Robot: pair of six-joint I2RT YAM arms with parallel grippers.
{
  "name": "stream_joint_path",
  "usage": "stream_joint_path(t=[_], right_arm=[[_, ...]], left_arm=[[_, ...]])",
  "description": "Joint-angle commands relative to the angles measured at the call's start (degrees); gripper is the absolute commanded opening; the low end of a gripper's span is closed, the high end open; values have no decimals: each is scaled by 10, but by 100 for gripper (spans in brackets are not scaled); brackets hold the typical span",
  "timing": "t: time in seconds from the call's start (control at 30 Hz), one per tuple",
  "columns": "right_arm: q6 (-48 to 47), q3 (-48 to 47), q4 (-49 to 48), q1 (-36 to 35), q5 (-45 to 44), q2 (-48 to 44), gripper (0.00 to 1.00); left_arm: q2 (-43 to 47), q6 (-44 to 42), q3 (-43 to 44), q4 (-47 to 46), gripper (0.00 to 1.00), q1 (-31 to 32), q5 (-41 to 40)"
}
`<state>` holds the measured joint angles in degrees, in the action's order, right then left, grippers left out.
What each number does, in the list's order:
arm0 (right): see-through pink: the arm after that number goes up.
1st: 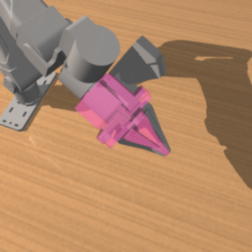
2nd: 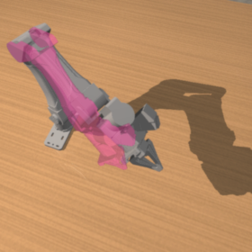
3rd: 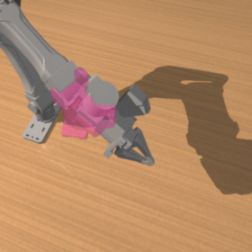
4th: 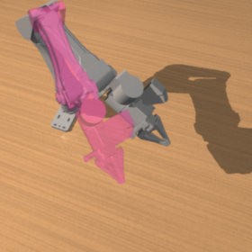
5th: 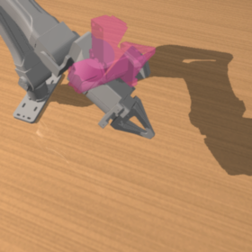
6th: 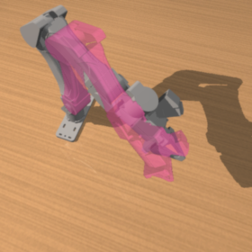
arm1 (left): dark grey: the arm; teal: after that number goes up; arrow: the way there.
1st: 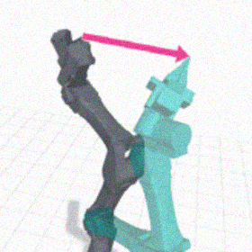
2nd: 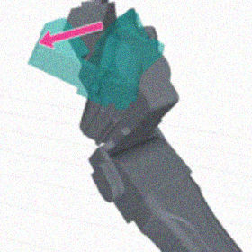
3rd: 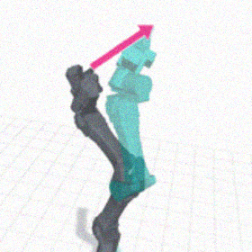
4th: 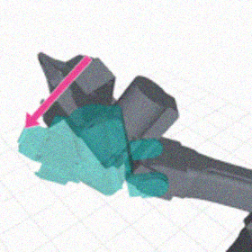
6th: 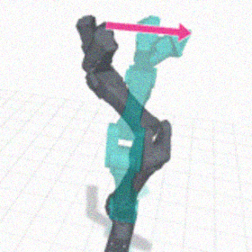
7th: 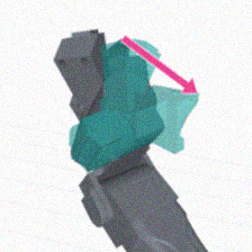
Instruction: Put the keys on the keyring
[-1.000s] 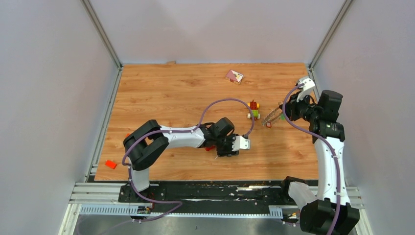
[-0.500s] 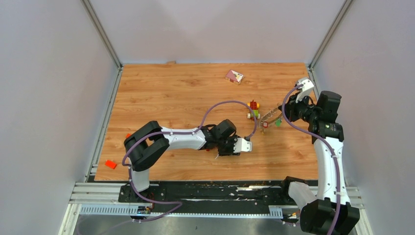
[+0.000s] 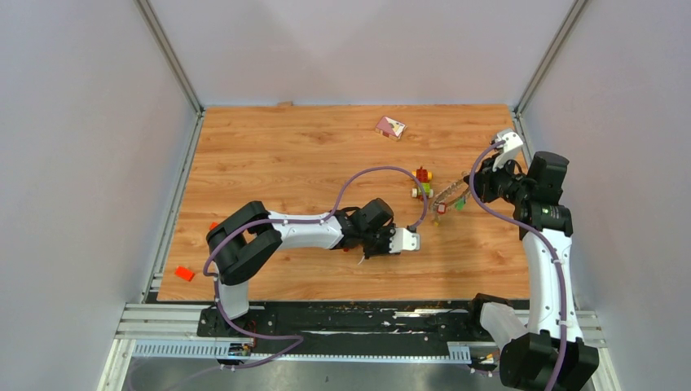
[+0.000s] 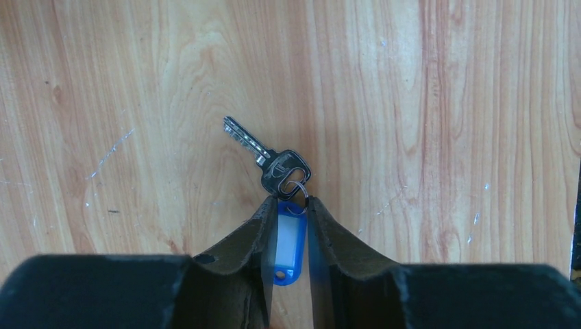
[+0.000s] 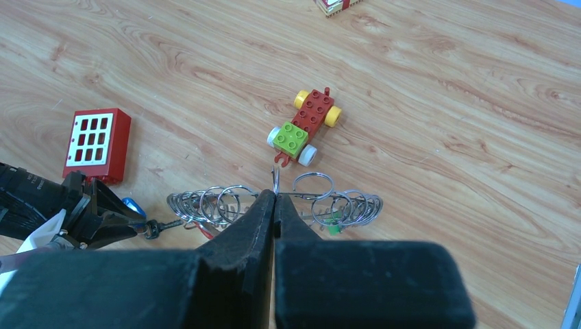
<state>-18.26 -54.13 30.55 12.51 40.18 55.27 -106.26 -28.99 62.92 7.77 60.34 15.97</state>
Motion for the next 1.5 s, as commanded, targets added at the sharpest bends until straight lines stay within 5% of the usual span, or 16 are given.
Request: stream_joint_path(t=[0.0, 1.03, 1.47], right_arm=[[2, -4, -31, -2, 17, -16, 0], [6, 4, -35, -3, 21, -15, 0], [7, 9, -36, -4, 22, -14, 0]], left_arm=[[11, 17, 11, -14, 29, 2, 11], [-7, 45, 7, -19, 32, 2, -19], [-17, 55, 13, -21, 24, 2, -25]])
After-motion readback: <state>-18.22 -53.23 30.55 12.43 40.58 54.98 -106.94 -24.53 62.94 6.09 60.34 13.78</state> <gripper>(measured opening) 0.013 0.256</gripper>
